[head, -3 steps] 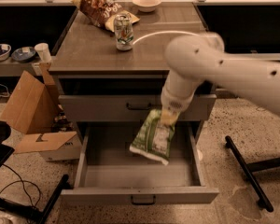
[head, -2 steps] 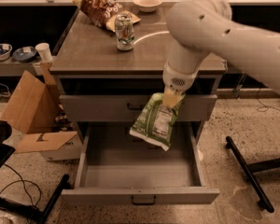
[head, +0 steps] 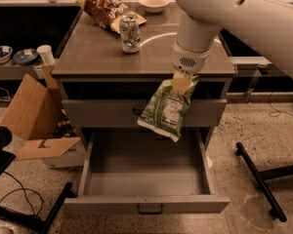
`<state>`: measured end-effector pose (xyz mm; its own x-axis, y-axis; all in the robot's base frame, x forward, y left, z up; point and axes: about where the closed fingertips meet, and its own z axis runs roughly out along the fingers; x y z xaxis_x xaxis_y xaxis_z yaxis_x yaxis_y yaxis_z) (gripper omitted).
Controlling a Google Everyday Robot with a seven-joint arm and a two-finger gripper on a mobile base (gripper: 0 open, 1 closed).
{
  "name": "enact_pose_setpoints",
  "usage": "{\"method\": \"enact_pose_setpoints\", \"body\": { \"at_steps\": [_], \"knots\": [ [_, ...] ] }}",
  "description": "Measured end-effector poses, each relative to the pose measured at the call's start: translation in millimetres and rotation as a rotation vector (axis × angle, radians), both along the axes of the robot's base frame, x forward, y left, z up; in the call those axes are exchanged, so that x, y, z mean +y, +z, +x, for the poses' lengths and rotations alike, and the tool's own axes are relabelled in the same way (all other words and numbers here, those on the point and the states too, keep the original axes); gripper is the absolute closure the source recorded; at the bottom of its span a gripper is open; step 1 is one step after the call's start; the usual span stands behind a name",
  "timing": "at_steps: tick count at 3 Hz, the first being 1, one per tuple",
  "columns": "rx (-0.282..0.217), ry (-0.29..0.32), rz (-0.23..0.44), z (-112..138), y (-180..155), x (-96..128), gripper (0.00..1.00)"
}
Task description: Pick green jalapeno chip bag from middle drawer and place on counter
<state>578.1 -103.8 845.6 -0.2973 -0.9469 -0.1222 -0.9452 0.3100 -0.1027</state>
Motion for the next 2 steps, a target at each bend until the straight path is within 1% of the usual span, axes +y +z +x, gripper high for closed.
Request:
{"method": "enact_pose_setpoints", "body": {
  "at_steps": [1, 2],
  "knots": [
    [-0.018, -0.004, -0.013, 3, 12, -2, 1.0],
    [-0.055, -0.011, -0.062, 12, 55, -21, 1.0]
  ]
}}
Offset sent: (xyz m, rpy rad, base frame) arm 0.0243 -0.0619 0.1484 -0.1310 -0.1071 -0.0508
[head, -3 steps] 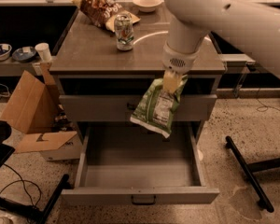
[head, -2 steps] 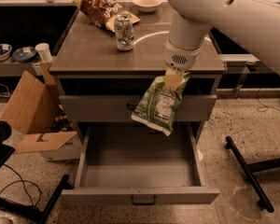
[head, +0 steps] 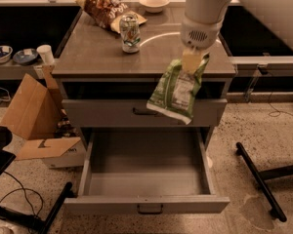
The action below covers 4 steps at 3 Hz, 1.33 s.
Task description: Pick green jalapeno chip bag from middle drawer and place on counter
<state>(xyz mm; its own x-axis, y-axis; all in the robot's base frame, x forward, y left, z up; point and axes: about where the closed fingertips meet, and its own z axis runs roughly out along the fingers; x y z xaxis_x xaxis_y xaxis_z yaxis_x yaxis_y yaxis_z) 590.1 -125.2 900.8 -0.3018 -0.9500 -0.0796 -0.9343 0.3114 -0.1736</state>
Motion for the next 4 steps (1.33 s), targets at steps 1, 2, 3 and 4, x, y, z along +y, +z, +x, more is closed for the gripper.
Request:
{"method": "enact_pose_setpoints", "body": {
  "at_steps": [1, 2, 3, 4],
  "knots": [
    [-0.069, -0.049, -0.049, 35, 56, -42, 1.0],
    [-0.146, -0.087, -0.059, 72, 83, -63, 1.0],
    [-0.22, -0.117, -0.05, 115, 90, -74, 1.0],
    [-0.315, -0.14, 0.018, 158, 93, -71, 0.98]
  ]
}}
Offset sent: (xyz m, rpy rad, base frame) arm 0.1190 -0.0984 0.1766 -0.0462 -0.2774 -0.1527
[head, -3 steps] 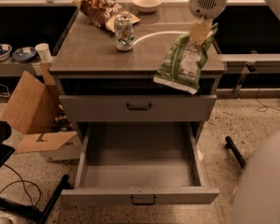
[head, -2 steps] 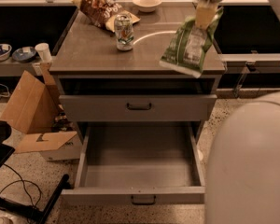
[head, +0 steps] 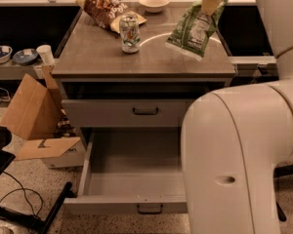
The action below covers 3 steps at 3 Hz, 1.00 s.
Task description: Pick green jalapeno chip bag from middle drawer and place on counter
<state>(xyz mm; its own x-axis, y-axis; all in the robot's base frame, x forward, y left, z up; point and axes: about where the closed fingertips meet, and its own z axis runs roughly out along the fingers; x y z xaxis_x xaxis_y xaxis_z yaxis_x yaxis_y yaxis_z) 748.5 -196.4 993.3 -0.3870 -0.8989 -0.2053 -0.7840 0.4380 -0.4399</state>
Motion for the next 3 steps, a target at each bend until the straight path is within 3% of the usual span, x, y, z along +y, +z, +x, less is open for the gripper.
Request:
{"method": "enact_pose_setpoints", "body": {
  "at_steps": [1, 3],
  "knots": [
    [-0.022, 0.002, 0.001, 2.3, 7.6, 0.7, 0.76],
    [-0.022, 0.002, 0.001, 2.3, 7.6, 0.7, 0.12]
  ]
}}
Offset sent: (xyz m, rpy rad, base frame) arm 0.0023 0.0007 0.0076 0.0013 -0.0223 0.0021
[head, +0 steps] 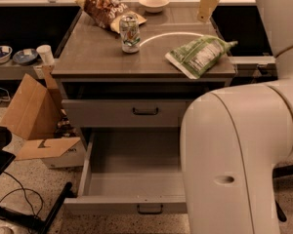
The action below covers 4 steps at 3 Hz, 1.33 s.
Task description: Pick green jalapeno chip bag from middle drawer and place on counter
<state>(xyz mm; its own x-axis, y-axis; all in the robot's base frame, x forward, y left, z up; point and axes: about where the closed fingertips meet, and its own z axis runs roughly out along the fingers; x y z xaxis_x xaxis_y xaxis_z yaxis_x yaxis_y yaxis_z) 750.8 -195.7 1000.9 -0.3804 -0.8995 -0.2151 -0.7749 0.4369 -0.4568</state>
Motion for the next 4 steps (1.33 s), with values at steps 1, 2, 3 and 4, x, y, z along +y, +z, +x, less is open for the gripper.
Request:
{"method": "enact_pose_setpoints", "body": {
  "at_steps": [1, 2, 3, 4],
  "knots": [
    [0.0, 0.0, 0.0, 0, 0, 0, 0.0],
    [0.0, 0.0, 0.0, 0, 0, 0, 0.0],
    [-0.086, -0.01, 0.087, -2, 24, -12, 0.0],
    [-0.238, -0.085, 0.247, -21, 69, -52, 0.0]
  ]
}}
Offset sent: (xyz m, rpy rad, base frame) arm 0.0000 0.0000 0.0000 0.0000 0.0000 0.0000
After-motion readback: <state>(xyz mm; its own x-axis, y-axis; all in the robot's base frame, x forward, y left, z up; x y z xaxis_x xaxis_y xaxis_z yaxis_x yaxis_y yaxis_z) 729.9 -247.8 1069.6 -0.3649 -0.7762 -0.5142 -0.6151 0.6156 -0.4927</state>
